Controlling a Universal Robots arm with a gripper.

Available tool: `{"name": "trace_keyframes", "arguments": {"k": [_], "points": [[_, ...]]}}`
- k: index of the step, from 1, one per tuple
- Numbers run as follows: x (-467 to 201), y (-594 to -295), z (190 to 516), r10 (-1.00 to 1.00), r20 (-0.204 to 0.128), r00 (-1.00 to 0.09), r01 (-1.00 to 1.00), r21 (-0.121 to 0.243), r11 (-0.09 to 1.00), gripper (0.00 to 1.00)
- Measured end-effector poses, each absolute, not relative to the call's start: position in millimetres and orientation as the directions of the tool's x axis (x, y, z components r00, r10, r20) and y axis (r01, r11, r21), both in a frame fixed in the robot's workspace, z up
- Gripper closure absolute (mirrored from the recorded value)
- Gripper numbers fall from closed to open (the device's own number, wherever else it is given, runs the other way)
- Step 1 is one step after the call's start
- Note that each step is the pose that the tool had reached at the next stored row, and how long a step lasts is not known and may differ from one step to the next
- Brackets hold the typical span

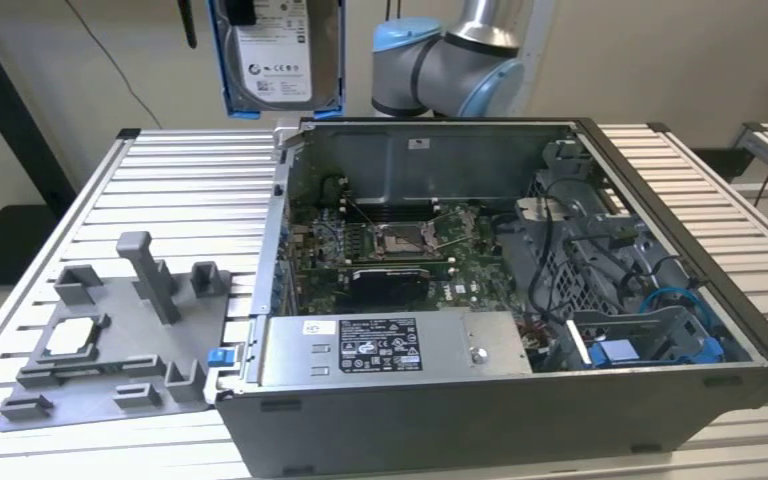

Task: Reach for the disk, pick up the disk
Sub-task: 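Pick up the disk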

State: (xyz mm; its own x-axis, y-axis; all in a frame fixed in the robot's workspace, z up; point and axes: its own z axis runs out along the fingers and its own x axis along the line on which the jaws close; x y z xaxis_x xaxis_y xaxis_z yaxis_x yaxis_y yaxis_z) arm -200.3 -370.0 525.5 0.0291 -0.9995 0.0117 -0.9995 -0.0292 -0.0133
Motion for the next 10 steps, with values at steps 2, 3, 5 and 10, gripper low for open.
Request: {"name": "trace_keyframes", "arguments": {"k": [2, 3, 5, 10], "points": [[-194.6, -370.0, 525.4, -1.0, 0.012, 0.029, -0.999, -0.013, -0.029, 1.0], [-191.4, -370.0, 525.3, -1.0, 0.012, 0.029, -0.999, -0.013, -0.029, 1.0], [-185.4, -370.0, 525.2, -0.999, 0.013, 0.029, -0.999, -0.013, -0.029, 1.0], [-170.5, -370.0, 525.0, -0.999, 0.014, 0.029, -0.999, -0.013, -0.029, 1.0]]}}
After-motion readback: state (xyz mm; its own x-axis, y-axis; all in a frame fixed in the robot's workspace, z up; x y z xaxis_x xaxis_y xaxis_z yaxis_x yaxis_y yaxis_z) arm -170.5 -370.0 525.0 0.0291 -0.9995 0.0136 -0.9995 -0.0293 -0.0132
